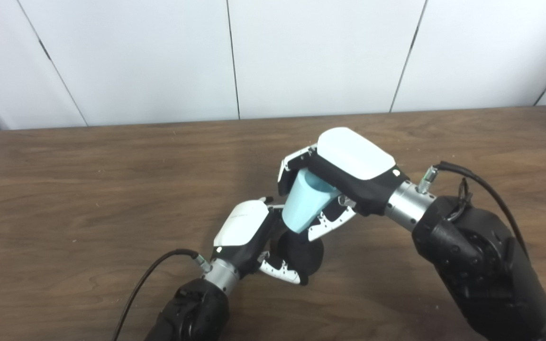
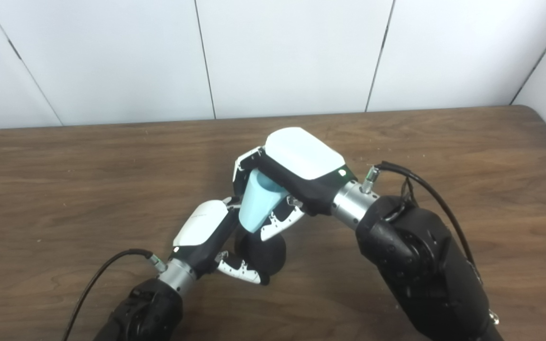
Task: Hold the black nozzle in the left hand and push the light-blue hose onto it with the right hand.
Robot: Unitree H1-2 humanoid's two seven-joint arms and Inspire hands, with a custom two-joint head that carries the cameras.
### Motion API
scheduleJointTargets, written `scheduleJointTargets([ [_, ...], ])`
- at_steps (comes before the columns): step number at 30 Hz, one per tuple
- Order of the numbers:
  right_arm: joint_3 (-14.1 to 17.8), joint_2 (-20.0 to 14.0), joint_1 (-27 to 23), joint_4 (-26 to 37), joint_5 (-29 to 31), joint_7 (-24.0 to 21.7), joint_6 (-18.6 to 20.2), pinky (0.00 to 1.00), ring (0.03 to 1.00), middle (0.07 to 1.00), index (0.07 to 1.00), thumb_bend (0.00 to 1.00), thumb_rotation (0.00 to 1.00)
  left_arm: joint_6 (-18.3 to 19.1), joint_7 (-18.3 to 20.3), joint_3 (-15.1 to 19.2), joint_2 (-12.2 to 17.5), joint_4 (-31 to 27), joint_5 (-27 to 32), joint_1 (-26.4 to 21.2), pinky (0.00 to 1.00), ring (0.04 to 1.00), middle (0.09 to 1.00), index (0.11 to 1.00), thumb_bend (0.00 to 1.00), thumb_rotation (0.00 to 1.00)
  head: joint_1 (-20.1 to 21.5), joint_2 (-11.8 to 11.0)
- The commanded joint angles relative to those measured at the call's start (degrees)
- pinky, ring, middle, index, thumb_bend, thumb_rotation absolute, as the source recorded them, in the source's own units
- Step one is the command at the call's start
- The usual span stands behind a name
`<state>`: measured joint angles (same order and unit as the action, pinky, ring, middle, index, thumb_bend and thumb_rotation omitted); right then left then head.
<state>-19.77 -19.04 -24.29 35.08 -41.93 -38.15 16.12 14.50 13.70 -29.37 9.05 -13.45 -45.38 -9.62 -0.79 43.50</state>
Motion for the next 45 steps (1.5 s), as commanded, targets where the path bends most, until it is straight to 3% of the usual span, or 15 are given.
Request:
scheduleJointTargets([
  [1, -0.9, 0.8, -2.0, -0.3, 0.2, -0.8, -1.4, 0.30, 0.427, 0.521, 0.508, 0.50, 0.00, 0.5, 3.1, -1.4, 0.3, 1.3, -0.6, 0.9, 0.94, 0.701, 0.494, 0.484, 0.52, 0.00, 0.0, 0.1],
  [9, -3.1, 0.5, -4.3, -2.0, 0.2, -3.1, -2.4, 0.31, 0.421, 0.510, 0.486, 0.50, 0.00, 0.4, 3.0, -1.5, 0.0, 1.6, -0.7, 0.7, 0.94, 0.696, 0.500, 0.482, 0.52, 0.00, -0.2, 0.3],
  [23, -4.7, -3.4, -8.9, -2.2, 2.1, -10.5, -2.3, 0.31, 0.420, 0.503, 0.480, 0.50, 0.00, 1.2, 3.6, -1.7, -0.2, 1.0, -1.0, 0.6, 0.94, 0.694, 0.492, 0.485, 0.52, 0.00, -0.2, 0.6],
  [33, -1.0, -4.2, -4.3, -2.4, 3.0, -7.8, -1.6, 0.31, 0.419, 0.507, 0.488, 0.50, 0.00, 0.8, 3.2, -1.6, -0.1, 1.3, -0.9, 0.8, 0.94, 0.694, 0.490, 0.486, 0.52, 0.00, -0.2, 0.6],
  [45, -1.6, -2.9, 0.4, -4.6, 1.6, -1.1, -4.9, 0.35, 0.434, 0.520, 0.516, 0.50, 0.00, 1.0, 3.3, -1.5, 0.0, 0.9, -1.1, 0.9, 0.94, 0.694, 0.484, 0.487, 0.52, 0.00, -0.2, 1.1],
])
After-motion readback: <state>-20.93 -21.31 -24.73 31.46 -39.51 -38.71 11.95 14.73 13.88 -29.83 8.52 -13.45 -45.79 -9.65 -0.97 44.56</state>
